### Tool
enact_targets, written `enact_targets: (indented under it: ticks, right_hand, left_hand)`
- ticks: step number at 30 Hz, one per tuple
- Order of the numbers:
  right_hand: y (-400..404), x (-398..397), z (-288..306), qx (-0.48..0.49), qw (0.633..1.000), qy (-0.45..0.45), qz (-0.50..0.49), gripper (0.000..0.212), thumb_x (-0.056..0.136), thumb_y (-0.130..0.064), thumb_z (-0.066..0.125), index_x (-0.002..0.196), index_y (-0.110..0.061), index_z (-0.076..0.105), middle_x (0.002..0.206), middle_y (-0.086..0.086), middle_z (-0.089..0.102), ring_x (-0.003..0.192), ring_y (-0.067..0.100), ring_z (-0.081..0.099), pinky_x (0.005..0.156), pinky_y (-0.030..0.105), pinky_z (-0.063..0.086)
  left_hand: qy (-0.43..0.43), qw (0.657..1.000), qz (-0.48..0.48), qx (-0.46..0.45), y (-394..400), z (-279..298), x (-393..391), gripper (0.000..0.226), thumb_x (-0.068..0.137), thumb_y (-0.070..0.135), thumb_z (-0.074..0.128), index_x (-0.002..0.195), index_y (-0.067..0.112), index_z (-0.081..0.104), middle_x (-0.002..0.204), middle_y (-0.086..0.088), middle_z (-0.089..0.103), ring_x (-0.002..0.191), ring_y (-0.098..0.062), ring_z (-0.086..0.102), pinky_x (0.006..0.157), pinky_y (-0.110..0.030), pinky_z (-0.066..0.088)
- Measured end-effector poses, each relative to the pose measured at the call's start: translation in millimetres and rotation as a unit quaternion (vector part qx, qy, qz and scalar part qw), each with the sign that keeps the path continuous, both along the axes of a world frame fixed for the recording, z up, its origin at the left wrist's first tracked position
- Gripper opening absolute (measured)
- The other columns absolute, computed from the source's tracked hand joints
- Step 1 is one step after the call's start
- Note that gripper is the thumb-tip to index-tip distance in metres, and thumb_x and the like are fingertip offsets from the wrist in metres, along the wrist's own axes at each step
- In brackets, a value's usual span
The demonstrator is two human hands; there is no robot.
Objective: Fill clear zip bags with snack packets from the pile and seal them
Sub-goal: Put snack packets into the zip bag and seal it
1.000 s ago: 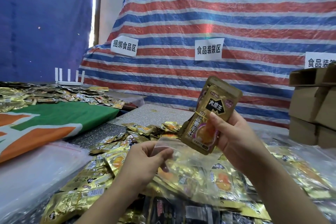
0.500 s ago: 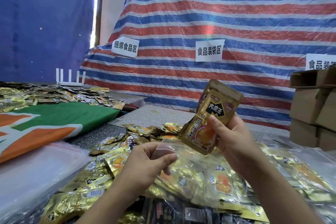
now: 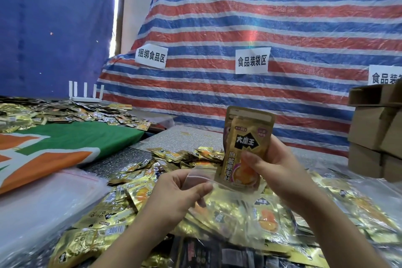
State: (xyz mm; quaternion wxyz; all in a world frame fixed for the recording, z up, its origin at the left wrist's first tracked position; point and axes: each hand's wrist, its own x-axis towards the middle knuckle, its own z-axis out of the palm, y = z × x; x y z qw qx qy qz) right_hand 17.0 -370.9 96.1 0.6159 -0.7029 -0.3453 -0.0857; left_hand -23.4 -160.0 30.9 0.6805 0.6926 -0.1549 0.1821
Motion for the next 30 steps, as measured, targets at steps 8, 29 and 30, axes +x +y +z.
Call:
enact_targets:
  ticks: [8,29,30]
  right_hand:
    - [2.4,-5.1,0.4,-0.056,0.996,0.037,0.058,0.027,0.083,-0.023,0.069,0.109,-0.027,0.067,0.105,0.008,0.074,0.097,0.027,0.073,0.076,0.035,0.060]
    - [-0.5,-12.6,2.8,-0.290,0.956,-0.042,0.001,0.010,0.098,-0.032,0.059,0.097,-0.027,0.068,0.093,-0.003,0.072,0.085,0.013,0.070,0.073,0.034,0.060]
    - [-1.8,-13.6,4.3,-0.304,0.951,-0.051,-0.003,0.010,0.097,-0.032,0.059,0.094,-0.026,0.066,0.089,-0.002,0.071,0.081,0.015,0.069,0.071,0.035,0.060]
  left_hand:
    - [0.005,0.999,0.032,-0.007,-3.9,-0.3,1.2,0.016,0.068,0.033,0.076,0.076,0.019,0.079,0.059,-0.005,0.071,0.047,-0.009,0.059,0.048,-0.015,0.041]
    - [-0.023,0.999,0.022,-0.003,-9.6,-4.7,1.7,0.026,0.084,0.044,0.056,0.080,0.031,0.078,0.077,-0.002,0.076,0.065,-0.015,0.070,0.054,-0.017,0.047]
    - [-0.028,0.999,0.025,-0.004,-10.2,-5.2,2.5,0.027,0.084,0.044,0.056,0.080,0.029,0.078,0.077,-0.003,0.076,0.066,-0.015,0.071,0.055,-0.018,0.048]
